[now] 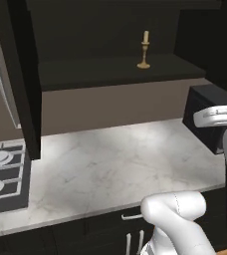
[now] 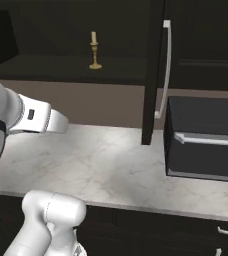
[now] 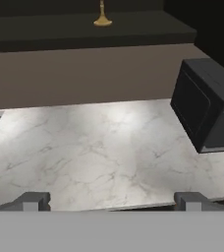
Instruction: Get the candle and the beer from the cabinet and move them to the dining counter.
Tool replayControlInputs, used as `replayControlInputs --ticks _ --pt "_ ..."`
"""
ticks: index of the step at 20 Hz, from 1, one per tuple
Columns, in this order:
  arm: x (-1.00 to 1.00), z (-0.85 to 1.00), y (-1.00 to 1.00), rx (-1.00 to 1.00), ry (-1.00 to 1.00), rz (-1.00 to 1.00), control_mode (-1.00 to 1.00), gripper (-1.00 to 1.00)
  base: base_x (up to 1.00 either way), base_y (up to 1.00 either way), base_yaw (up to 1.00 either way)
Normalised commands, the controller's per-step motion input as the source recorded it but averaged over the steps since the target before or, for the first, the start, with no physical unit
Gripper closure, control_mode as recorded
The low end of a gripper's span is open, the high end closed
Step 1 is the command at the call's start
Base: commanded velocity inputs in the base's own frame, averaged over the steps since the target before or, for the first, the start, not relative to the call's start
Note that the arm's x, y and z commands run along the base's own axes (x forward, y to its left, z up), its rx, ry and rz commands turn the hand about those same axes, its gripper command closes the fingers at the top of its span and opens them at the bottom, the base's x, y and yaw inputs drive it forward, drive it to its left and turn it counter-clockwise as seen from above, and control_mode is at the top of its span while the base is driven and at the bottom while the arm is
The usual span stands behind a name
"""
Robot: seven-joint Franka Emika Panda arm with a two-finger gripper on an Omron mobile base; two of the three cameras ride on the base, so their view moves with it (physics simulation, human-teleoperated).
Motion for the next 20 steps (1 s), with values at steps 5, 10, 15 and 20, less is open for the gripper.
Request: replayControlInputs --ticks 5,10,15,20 --pt "0.0 0.0 0.0 0.0 0.0 0.0 1.0 -1.0 0.23 0.0 -0.08" --pt "0.0 0.0 0.0 0.0 0.0 0.0 1.0 -1.0 0.41 0.0 0.04" --pt "0.0 0.0 0.0 0.0 0.0 0.0 1.0 -1.0 0.39 0.01 0.13" --pt "0.0 0.0 0.0 0.0 0.0 0.0 1.0 -1.0 0.26 0.0 0.04"
